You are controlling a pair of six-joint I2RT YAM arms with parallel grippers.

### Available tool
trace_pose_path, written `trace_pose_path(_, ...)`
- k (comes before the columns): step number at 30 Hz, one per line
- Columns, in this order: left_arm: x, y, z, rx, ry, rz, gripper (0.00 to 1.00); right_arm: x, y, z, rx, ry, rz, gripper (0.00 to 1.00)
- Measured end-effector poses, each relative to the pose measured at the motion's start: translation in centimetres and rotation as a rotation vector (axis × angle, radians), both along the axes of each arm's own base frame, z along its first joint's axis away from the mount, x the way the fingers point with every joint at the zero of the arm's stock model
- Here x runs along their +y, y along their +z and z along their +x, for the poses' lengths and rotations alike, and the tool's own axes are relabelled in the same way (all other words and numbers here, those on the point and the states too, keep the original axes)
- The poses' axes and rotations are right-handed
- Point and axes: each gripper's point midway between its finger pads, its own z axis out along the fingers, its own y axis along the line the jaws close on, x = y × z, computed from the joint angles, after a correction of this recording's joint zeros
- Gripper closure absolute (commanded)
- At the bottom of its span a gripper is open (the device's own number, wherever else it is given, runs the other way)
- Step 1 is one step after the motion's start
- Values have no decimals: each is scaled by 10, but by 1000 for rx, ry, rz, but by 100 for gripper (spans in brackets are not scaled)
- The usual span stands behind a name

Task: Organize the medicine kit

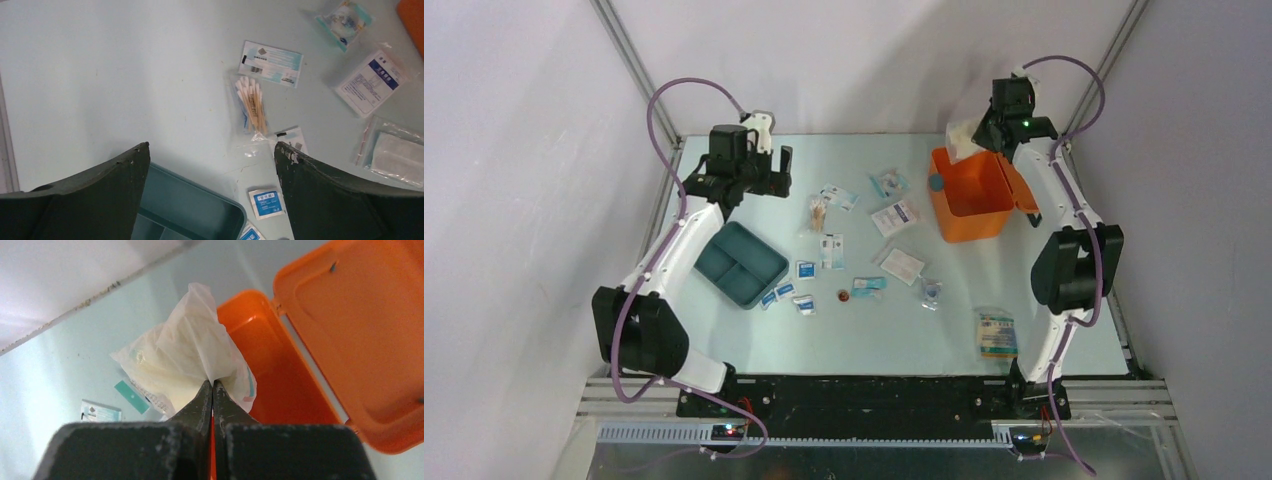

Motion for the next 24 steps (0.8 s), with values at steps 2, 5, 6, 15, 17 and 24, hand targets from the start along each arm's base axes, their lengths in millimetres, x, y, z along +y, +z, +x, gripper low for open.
trace_pose_path(2,3,-1,0,-1,3,21,1,2,-13,-4,36,-12,29,100)
trace_pose_path(5,8,-3,-2,5,9,51,2,6,-31,-9,85,-22,71,100)
trace_pose_path(6,9,-3,-2,7,10,63,2,7,-37,-10,100,-25,82,100)
trace_pose_path(15,14,-6,-5,7,-5,157,2,2,-88,-2,204,-48,119,100)
trace_pose_path(17,15,-6,-5,4,-8,175,2,-1,-103,-1,233,-54,116,100)
trace_pose_path(24,12,-5,-6,-10,-34,252,2,-1,-132,4,278,-46,117,100)
